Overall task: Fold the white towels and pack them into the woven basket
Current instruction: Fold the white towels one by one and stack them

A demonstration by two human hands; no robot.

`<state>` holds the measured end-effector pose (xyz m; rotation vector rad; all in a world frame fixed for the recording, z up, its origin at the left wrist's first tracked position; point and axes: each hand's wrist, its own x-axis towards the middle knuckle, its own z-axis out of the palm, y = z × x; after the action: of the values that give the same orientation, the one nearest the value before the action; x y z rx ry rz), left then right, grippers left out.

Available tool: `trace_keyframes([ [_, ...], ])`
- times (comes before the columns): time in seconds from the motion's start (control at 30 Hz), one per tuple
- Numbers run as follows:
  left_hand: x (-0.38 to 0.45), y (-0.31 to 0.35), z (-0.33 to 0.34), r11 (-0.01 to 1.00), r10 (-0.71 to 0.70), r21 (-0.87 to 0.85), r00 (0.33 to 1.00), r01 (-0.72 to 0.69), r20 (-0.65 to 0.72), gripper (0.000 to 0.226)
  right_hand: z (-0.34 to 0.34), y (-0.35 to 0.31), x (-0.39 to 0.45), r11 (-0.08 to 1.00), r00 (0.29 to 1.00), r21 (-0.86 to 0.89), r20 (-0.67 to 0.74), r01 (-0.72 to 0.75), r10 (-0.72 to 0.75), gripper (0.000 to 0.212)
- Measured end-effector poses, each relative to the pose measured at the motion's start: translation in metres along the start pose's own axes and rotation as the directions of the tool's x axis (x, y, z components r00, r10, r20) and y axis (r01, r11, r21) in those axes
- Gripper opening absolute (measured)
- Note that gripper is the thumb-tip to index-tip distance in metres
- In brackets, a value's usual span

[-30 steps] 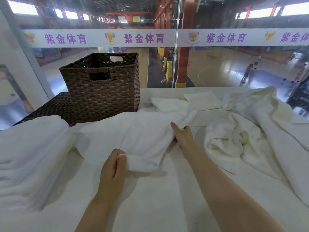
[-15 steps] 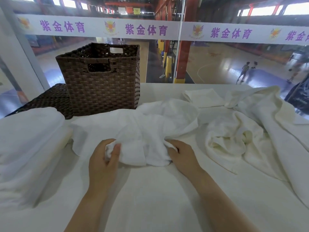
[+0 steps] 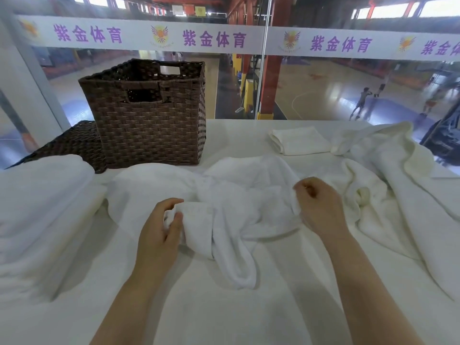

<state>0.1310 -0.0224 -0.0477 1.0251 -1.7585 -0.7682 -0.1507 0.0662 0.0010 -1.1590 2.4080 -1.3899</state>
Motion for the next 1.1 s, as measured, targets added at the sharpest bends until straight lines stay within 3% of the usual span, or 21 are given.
trace_keyframes([
  [0.03, 0.001, -0.001, 0.000, 1.000, 0.011, 0.008, 1.000, -0.011, 0.024, 0.023, -0.003, 0.008, 0.007, 0.993, 0.999, -0.114, -0.044, -0.022, 0.017, 0.013],
  [0.1, 0.001, -0.002, -0.001, 0.999, 0.039, 0.021, 0.997, -0.040, 0.066, 0.024, -0.006, 0.020, 0.017, 0.954, 0.992, -0.281, 0.033, -0.106, 0.120, 0.024],
  [0.2, 0.001, -0.003, -0.001, 0.993, 0.077, 0.078, 0.991, -0.086, 0.113, 0.018, -0.002, 0.021, 0.022, 0.926, 0.966, -0.356, 0.172, -0.122, 0.193, 0.039],
  [0.3, 0.003, -0.007, -0.003, 0.976, 0.056, 0.197, 0.981, -0.093, 0.188, 0.016, 0.010, 0.017, 0.022, 0.936, 0.988, -0.353, 0.133, -0.022, 0.073, 0.025],
  [0.4, 0.005, -0.004, -0.008, 0.922, 0.047, 0.352, 0.948, -0.162, 0.315, 0.015, 0.031, 0.007, 0.005, 0.913, 0.986, -0.387, 0.147, 0.129, -0.077, 0.031],
  [0.5, 0.003, 0.004, -0.014, 0.854, 0.043, 0.467, 0.925, -0.230, 0.378, 0.021, 0.054, 0.001, -0.019, 0.910, 0.942, -0.267, 0.203, 0.317, -0.268, 0.027],
  [0.7, -0.006, 0.013, -0.009, 0.810, 0.066, 0.482, 0.869, -0.334, 0.490, 0.034, 0.062, 0.007, -0.043, 0.845, 0.837, -0.229, 0.406, 0.483, -0.368, 0.033],
  [0.77, -0.004, 0.012, -0.012, 0.828, 0.035, 0.468, 0.862, -0.308, 0.506, 0.025, 0.054, 0.004, -0.037, 0.898, 0.862, -0.165, 0.393, 0.408, -0.320, 0.029],
  [0.87, -0.002, 0.008, -0.015, 0.860, 0.007, 0.426, 0.841, -0.281, 0.542, 0.014, 0.047, 0.007, -0.008, 0.993, 0.981, -0.025, 0.157, 0.118, -0.113, 0.018],
  [0.93, -0.001, 0.006, -0.014, 0.857, 0.022, 0.418, 0.832, -0.301, 0.554, 0.005, 0.041, 0.012, 0.016, 0.999, 0.998, 0.024, 0.046, -0.035, 0.034, 0.027],
  [1.0, -0.001, 0.004, -0.013, 0.854, 0.039, 0.418, 0.841, -0.308, 0.539, 0.004, 0.037, 0.013, 0.041, 0.983, 0.988, -0.137, 0.080, -0.121, 0.133, 0.037],
  [1.1, -0.001, -0.001, -0.013, 0.885, 0.074, 0.369, 0.868, -0.283, 0.490, 0.026, 0.042, 0.009, 0.068, 0.928, 0.951, -0.312, 0.163, -0.204, 0.264, 0.050],
])
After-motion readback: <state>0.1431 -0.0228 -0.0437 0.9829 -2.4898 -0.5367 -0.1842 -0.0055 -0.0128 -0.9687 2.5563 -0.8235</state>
